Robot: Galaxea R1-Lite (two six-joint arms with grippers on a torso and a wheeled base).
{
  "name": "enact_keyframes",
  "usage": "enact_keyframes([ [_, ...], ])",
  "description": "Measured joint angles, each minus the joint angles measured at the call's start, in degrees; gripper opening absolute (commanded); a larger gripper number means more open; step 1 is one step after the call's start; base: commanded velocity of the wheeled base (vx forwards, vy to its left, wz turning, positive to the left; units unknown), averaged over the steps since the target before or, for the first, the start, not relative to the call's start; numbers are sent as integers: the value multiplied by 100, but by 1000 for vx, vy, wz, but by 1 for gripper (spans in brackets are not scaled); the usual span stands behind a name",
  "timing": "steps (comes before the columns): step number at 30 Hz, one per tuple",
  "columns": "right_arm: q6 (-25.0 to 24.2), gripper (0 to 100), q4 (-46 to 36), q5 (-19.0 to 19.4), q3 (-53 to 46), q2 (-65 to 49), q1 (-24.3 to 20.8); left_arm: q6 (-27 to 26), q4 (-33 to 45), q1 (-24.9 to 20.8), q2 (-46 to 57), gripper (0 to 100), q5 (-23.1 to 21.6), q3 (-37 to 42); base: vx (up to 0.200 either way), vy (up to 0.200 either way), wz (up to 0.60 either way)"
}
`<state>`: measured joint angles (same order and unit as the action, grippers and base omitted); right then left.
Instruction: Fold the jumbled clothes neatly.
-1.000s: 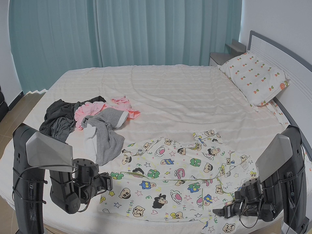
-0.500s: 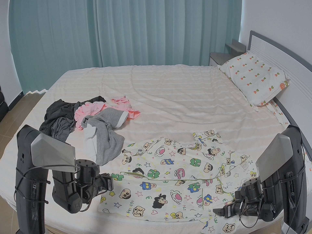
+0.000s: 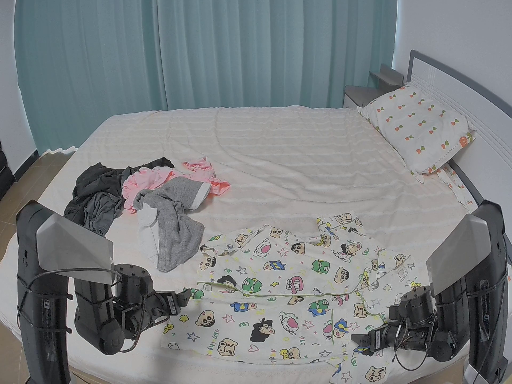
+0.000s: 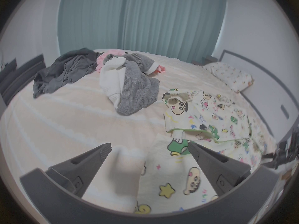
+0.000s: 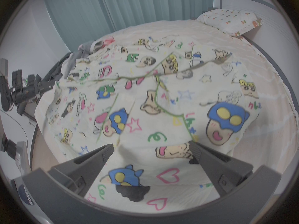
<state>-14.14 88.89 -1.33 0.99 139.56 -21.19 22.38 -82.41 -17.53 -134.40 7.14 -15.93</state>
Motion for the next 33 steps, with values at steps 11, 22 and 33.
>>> enact_keyframes([
  [11,-158,100,-933,24,-2,-1501,60,1774,22,-96,1618,100,-772,1381,0,0,0],
  [22,-182,100,-1319,360,2,-1988,145,2716,27,-532,2118,100,-974,1488,-127,0,0],
  [33,-197,100,-1349,382,0,-2026,90,2778,20,-567,1936,100,-996,1495,-109,0,0],
])
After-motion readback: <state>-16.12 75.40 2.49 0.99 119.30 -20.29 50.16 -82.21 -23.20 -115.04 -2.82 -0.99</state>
